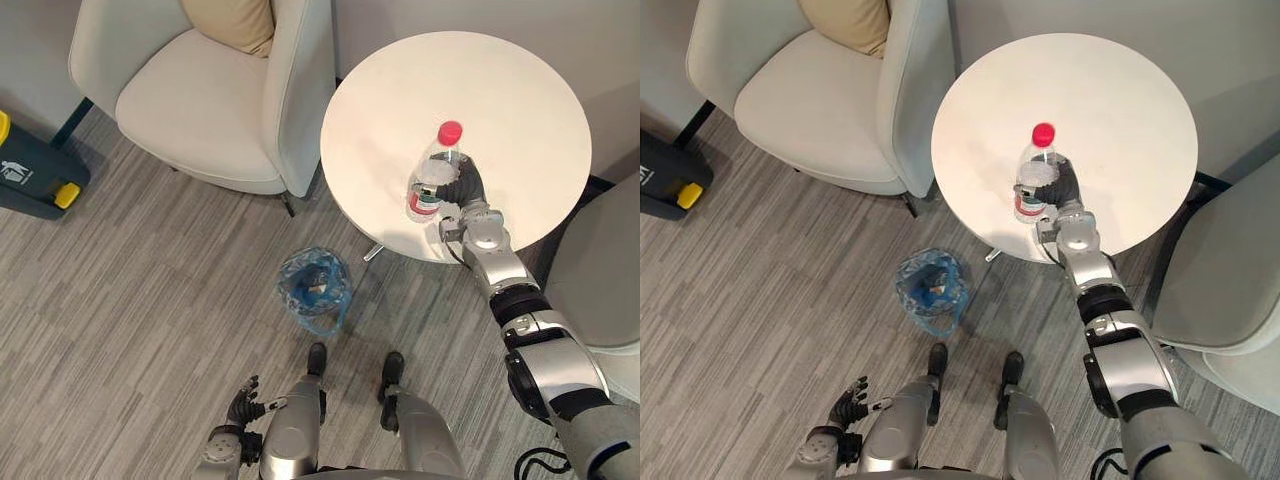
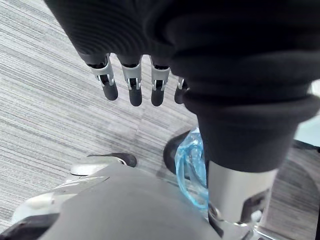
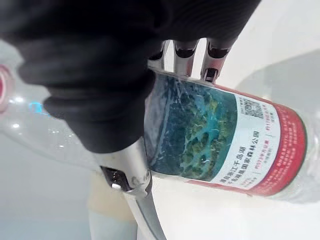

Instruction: Gather rubbish on tea table into small bin, then transfer packed bag to large trash can.

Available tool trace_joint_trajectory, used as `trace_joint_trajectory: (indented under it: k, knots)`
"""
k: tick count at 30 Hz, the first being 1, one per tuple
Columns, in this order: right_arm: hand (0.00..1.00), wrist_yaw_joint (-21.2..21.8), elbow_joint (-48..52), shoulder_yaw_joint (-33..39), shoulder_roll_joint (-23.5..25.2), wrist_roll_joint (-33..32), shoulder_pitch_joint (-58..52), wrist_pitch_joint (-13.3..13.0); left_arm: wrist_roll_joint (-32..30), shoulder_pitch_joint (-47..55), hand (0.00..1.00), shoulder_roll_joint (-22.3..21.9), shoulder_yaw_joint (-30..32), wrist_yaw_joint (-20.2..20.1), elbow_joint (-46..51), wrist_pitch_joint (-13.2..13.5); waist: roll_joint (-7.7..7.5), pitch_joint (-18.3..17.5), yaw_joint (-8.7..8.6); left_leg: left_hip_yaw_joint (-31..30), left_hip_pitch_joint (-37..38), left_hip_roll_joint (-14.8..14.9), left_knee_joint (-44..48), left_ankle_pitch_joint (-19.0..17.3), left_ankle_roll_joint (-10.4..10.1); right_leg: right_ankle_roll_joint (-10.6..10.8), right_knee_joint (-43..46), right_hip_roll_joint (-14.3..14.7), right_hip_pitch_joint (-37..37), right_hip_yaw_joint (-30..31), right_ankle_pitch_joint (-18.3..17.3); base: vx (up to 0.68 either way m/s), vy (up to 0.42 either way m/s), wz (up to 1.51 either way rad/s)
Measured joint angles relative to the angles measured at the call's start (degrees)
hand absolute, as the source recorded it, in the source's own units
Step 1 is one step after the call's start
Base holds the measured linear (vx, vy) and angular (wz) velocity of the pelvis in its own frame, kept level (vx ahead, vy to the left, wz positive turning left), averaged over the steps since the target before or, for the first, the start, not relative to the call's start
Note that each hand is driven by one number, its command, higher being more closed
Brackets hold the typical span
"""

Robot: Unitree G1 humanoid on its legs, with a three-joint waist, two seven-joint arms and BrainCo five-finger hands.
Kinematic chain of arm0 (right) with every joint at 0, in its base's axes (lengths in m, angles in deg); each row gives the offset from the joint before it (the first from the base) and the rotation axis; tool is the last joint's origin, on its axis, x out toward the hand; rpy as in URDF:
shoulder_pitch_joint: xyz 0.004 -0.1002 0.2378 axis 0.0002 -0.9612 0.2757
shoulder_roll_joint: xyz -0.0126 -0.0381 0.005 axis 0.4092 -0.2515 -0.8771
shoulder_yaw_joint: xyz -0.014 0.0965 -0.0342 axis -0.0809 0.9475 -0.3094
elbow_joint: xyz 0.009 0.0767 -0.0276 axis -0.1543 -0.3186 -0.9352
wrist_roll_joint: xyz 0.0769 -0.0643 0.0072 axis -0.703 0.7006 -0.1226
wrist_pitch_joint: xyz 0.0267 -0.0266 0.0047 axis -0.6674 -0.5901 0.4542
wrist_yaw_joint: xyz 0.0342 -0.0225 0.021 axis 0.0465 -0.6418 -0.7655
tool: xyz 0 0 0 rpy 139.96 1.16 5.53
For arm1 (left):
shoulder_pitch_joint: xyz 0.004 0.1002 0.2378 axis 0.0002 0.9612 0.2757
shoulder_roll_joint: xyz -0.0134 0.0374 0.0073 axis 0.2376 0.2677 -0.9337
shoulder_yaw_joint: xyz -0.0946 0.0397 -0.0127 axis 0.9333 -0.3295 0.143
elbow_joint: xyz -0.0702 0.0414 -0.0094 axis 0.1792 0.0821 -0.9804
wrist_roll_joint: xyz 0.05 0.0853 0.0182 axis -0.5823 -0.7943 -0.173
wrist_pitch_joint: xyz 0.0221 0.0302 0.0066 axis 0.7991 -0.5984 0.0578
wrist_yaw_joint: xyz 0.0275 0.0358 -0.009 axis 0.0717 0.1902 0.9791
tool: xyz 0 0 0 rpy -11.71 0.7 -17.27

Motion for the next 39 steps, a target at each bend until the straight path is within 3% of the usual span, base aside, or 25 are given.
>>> trace_joint_trajectory:
  k: [7,15,20,25,27,29,39]
  knots:
    - [1.00,0.1,1.4,0.0,-0.2,-2.1,-0.1,0.1,0.4,-0.1,0.00,0.0,-0.4,-0.1,0.0,0.0,-0.01,0.0,0.60,0.1,0.3,0.0,0.1,0.0,0.1,0.0,0.0,0.1,0.2,0.7,0.0,0.01,0.006,-0.02]
    - [1.00,0.3,27.0,0.2,-1.7,-0.8,-15.7,-1.7,-0.2,0.1,0.00,0.1,-0.2,0.0,-0.2,-0.4,-0.29,-0.1,-0.64,1.7,3.0,-0.2,-0.4,-0.9,1.3,0.6,0.0,0.0,2.1,2.0,-0.6,-0.01,0.020,-0.05]
    - [1.00,2.6,39.1,0.4,1.2,1.3,-27.3,-2.2,-2.0,0.9,0.00,0.7,0.3,-0.2,-0.8,-0.6,-1.62,-0.7,-2.40,2.5,5.8,-0.6,-2.3,-1.0,1.4,1.3,-0.2,-0.1,3.6,3.0,-1.2,0.05,0.016,-0.11]
    - [1.00,5.6,46.9,0.2,3.6,2.9,-35.7,-4.1,-3.8,1.1,0.00,1.7,0.3,-0.4,-1.3,-1.1,-3.63,-3.5,-3.63,3.5,7.9,-0.8,-2.5,-1.3,1.7,1.4,-1.2,-0.5,5.6,3.8,-1.4,0.09,0.022,-0.08]
    - [1.00,6.3,48.3,0.2,4.3,3.9,-38.5,-4.1,-4.6,1.1,0.00,1.6,0.3,-0.5,-1.3,-1.1,-3.63,-4.0,-3.64,4.0,9.9,-1.0,-2.7,-1.3,1.7,1.5,-2.0,-1.0,7.8,3.9,-1.5,0.06,0.045,-0.02]
    - [1.00,7.0,50.5,-0.3,5.0,5.1,-43.0,-4.2,-4.7,1.6,0.00,1.4,0.3,-1.0,-1.3,-1.1,-3.60,-7.1,-3.65,4.2,10.3,-1.2,-3.5,-1.3,1.7,1.8,-2.6,-1.0,8.1,3.9,-1.6,0.05,0.026,0.01]
    - [1.00,8.6,53.6,-0.5,9.3,10.6,-53.4,-4.4,-4.8,2.9,0.00,0.7,0.3,-1.4,-3.6,-1.2,-2.92,-11.3,-4.94,3.9,13.8,-0.9,-5.3,-1.3,1.7,2.1,-5.2,-1.0,12.3,3.2,-0.6,-0.02,0.000,0.04]
